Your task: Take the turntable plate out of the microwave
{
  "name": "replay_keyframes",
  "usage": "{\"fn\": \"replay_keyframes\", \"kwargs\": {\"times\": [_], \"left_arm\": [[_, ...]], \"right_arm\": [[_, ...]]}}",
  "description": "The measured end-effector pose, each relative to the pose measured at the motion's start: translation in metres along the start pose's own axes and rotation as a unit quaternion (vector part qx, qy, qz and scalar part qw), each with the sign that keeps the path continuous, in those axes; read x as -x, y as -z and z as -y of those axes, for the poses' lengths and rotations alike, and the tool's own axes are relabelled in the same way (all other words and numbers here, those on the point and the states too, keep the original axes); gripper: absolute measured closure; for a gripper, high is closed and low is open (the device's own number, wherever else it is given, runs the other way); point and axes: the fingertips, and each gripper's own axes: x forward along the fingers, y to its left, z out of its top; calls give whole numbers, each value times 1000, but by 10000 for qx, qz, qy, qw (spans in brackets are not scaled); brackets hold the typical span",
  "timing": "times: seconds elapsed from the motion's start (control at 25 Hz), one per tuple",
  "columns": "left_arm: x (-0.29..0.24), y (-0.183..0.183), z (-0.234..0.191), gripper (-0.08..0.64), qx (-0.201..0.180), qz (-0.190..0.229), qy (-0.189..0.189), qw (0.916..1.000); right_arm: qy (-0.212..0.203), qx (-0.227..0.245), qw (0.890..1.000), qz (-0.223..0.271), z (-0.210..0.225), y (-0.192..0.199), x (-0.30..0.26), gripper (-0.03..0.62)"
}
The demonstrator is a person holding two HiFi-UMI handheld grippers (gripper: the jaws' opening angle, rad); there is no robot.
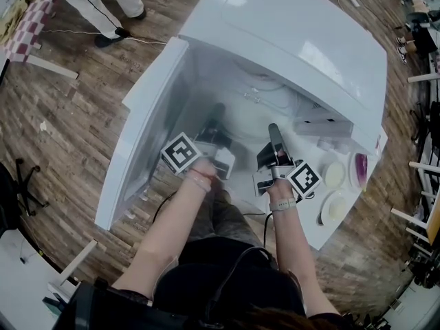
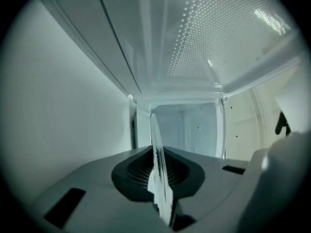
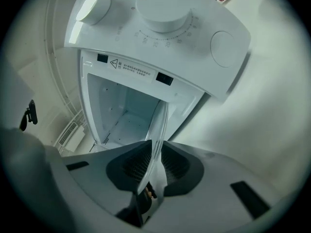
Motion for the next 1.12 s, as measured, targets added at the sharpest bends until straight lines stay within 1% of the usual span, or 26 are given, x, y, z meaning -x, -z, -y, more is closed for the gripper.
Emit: {"fn": "replay_keyframes", "kwargs": {"times": [0.08, 0.24, 0.4, 0.52, 0.64, 0.76, 0.96, 1.12], "left_arm": [[6, 1, -3, 525, -71, -26, -118, 9999], [9, 2, 3, 525, 25, 44, 32, 10000], [14, 4, 0, 525, -102, 20, -89, 9999], [18, 5, 0, 525, -89, 37, -47, 9999], [22, 8, 4, 525, 28, 64, 43, 10000], [28, 9, 2, 525, -124, 3, -90, 9999], [33, 10, 2, 525, -150, 57, -47, 9999], [36, 12, 5, 525, 37, 131, 102, 9999]], "right_arm": [[-45, -22, 10000, 22, 0, 1, 3, 522], [-143, -270, 9995, 117, 0, 3, 6, 523], [-187, -442, 9987, 164, 0, 4, 9, 528], [-198, -417, 9988, 171, -1, 5, 12, 528], [-195, -372, 9990, 159, 0, 9, 16, 528], [-165, -319, 9993, 131, 3, 13, 18, 526], [-221, -133, 9996, 114, 2, 14, 21, 525], [-273, -79, 9995, 123, -1, 16, 24, 522]]}}
